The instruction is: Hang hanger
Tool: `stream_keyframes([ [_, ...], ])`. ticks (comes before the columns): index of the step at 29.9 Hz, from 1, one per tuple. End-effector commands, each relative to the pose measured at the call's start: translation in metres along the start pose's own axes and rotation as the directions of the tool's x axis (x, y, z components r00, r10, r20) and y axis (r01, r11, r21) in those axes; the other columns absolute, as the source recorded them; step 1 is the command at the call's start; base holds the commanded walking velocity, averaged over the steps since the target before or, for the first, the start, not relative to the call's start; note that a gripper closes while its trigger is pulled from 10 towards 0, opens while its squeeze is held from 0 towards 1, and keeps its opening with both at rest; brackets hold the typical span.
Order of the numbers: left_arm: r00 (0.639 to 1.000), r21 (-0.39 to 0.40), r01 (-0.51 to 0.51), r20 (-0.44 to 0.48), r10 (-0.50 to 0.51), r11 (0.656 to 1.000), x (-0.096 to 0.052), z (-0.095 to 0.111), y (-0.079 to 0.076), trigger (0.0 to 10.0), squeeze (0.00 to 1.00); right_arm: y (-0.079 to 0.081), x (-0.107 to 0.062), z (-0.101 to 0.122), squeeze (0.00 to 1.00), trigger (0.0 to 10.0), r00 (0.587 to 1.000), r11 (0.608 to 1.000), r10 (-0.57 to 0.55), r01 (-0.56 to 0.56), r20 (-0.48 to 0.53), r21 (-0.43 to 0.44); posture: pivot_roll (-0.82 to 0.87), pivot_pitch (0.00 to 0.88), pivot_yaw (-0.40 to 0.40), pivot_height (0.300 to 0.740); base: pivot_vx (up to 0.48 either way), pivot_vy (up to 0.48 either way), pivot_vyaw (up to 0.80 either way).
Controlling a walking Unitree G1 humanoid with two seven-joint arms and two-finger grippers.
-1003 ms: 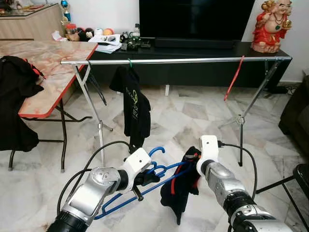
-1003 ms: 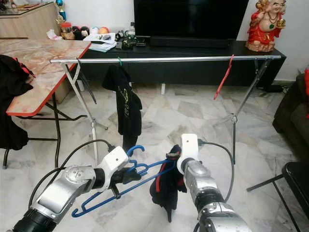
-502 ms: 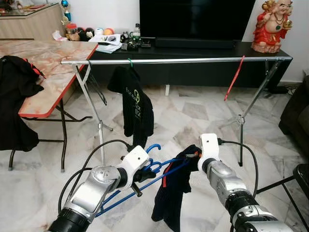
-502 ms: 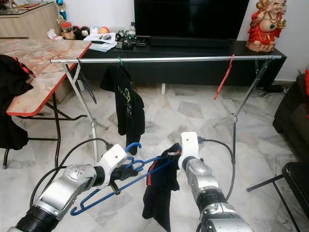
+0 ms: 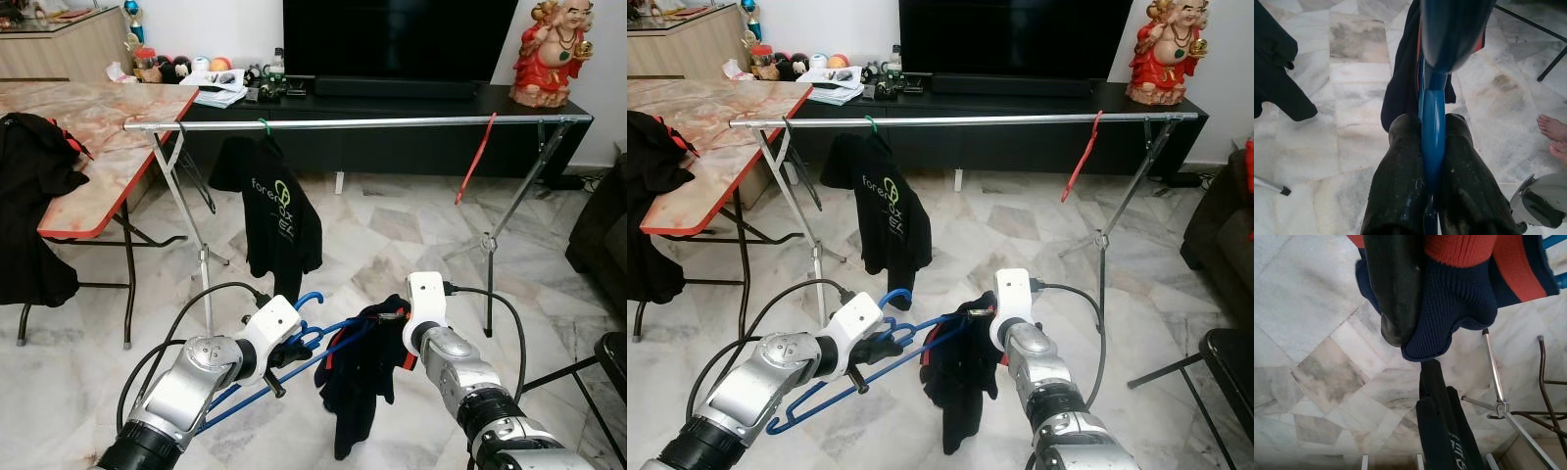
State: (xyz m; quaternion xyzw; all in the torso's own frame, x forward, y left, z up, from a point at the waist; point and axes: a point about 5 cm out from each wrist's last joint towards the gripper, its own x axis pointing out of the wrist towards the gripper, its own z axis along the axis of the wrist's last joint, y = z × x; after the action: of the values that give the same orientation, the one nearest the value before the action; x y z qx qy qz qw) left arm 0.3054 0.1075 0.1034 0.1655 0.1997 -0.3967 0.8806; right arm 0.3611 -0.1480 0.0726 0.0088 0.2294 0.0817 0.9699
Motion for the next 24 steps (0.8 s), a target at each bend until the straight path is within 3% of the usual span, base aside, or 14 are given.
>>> stream_keyframes([
  [1, 1.000, 0.013, -0.005, 0.025, 0.005, 1.000, -0.001, 0.006, 0.002, 10.0, 0.00, 0.002, 0.000, 0.011, 0.00, 10.0, 0.999, 1.000, 0.022, -0.022, 0.034, -0.015, 0.08, 0.000, -0.020, 0.740, 0.000, 0.000, 0.00],
  [6, 0.995, -0.023, 0.042, 0.088, -0.040, 0.999, 0.002, 0.015, -0.002, 10.0, 0.00, 0.017, 0.000, 0.017, 0.00, 10.0, 0.989, 0.990, 0.136, -0.134, 0.052, -0.032, 0.08, 0.000, -0.019, 0.740, 0.000, 0.000, 0.00],
  [11, 0.988, -0.034, 0.109, 0.110, -0.104, 0.993, 0.002, 0.018, -0.009, 10.0, 0.00, 0.019, -0.001, 0.022, 0.00, 10.0, 0.980, 0.981, 0.189, -0.185, 0.068, -0.055, 0.08, 0.000, -0.019, 0.740, 0.000, 0.000, 0.00],
  [17, 0.988, -0.040, 0.121, 0.106, -0.116, 0.992, 0.003, 0.016, -0.010, 10.0, 0.00, 0.024, -0.010, 0.039, 0.00, 10.0, 0.935, 0.932, 0.322, -0.286, 0.149, -0.222, 0.07, 0.000, -0.016, 0.740, 0.000, 0.000, 0.00],
  [24, 0.988, -0.040, 0.121, 0.106, -0.116, 0.992, 0.003, 0.016, -0.010, 10.0, 0.00, 0.024, -0.010, 0.039, 0.00, 10.0, 0.935, 0.932, 0.322, -0.286, 0.149, -0.222, 0.07, 0.000, -0.016, 0.740, 0.000, 0.000, 0.00],
])
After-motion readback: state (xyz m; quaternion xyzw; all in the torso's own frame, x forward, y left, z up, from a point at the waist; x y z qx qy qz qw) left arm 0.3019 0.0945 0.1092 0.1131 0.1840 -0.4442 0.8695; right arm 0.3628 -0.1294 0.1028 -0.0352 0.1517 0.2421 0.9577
